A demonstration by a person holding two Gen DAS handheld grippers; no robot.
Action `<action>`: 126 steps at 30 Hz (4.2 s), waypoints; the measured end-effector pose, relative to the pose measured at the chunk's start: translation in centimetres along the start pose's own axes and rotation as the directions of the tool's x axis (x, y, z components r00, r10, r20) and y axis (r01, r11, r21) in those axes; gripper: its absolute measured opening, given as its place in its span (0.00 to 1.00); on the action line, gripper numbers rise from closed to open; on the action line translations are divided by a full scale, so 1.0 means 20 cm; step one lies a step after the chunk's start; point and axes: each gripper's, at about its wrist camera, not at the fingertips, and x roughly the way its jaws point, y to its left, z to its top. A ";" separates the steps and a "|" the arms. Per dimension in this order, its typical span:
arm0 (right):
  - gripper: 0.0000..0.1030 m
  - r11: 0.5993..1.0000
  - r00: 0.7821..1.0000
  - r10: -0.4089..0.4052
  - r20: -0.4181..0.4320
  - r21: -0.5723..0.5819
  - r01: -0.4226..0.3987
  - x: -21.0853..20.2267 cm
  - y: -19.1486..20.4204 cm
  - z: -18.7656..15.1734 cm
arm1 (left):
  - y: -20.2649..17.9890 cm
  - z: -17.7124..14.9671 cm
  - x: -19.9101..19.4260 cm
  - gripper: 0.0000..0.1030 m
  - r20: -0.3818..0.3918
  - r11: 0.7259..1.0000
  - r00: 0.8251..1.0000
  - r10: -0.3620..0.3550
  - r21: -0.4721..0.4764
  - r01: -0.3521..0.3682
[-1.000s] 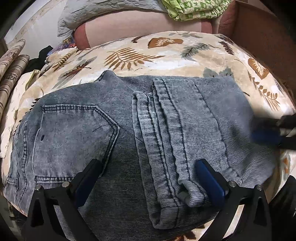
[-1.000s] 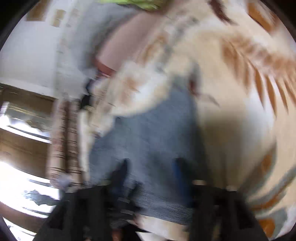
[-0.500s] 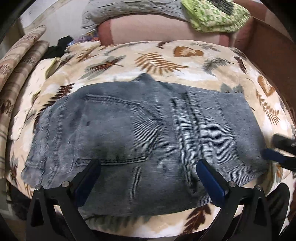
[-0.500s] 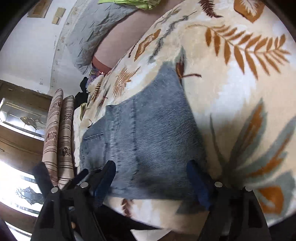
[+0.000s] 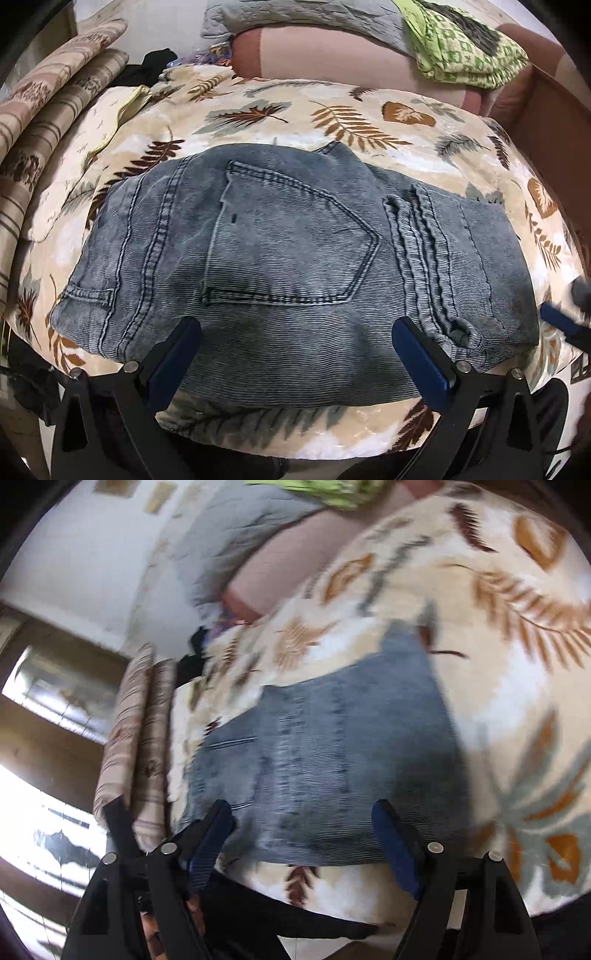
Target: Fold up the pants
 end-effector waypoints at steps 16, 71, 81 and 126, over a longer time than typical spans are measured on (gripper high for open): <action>0.87 0.985 0.979 -0.159 -0.131 -0.090 0.148 0.37 0.14 0.01 | 0.36 0.05 -0.04 1.00 0.071 0.986 0.989 0.130 -0.118 -0.121; 0.72 0.997 0.985 -0.019 -0.173 -0.075 0.006 0.77 0.42 0.46 | 0.67 0.15 0.19 1.00 -0.014 0.969 0.987 0.159 -0.190 -0.159; 0.83 0.992 0.977 0.022 -0.210 -0.119 -0.048 0.80 0.63 0.33 | 0.66 0.12 0.07 1.00 0.005 0.960 0.983 0.182 -0.217 -0.176; 0.93 0.993 0.985 0.118 -0.122 0.011 -0.118 0.40 0.37 0.17 | 0.97 -0.21 0.07 0.99 0.190 0.501 0.875 -0.446 -0.757 0.420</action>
